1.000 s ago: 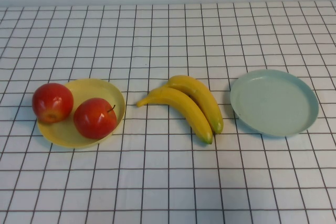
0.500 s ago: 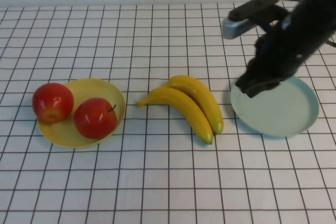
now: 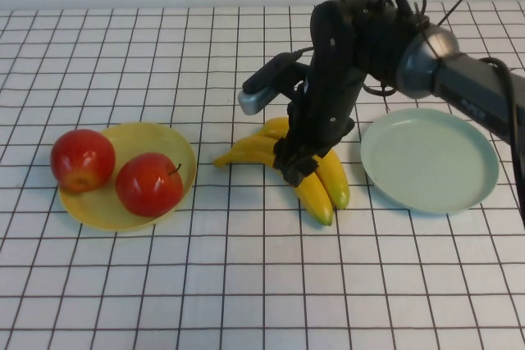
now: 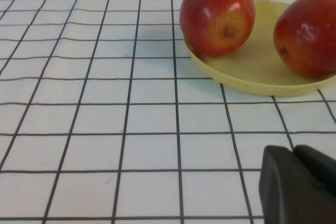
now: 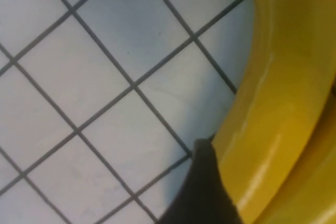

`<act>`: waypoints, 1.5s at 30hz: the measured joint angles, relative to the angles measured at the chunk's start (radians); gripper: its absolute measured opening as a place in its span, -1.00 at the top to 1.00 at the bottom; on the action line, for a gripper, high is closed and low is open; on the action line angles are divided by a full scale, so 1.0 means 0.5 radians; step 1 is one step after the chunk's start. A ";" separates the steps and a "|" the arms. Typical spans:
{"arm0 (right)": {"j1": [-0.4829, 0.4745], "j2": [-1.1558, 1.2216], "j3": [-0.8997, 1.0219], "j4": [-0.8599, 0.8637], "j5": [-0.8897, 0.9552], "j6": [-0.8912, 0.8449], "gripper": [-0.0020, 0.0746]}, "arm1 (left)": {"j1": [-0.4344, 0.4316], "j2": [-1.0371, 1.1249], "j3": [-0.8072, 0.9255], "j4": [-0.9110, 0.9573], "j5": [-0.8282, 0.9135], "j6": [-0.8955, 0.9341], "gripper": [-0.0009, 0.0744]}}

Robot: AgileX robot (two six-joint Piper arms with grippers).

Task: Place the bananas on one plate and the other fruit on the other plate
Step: Put another type of fruit in the right plate

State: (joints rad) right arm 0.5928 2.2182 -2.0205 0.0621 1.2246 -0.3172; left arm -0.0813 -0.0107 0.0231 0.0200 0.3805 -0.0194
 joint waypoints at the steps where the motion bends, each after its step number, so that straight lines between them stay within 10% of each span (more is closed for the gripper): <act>1: 0.004 0.021 -0.008 0.000 0.000 0.000 -0.32 | 0.000 0.000 0.000 0.000 0.000 0.000 0.98; 22: -0.013 -0.002 -0.078 -0.057 0.007 0.330 0.13 | 0.000 0.000 0.000 0.000 0.000 0.000 0.98; 45: -0.781 -0.479 0.983 -0.040 -0.574 0.572 0.02 | 0.000 0.000 0.000 0.000 0.000 0.000 0.98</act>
State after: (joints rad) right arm 0.2022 1.9787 -1.5292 0.0421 0.9374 -0.0312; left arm -0.0813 -0.0107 0.0231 0.0200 0.3805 -0.0194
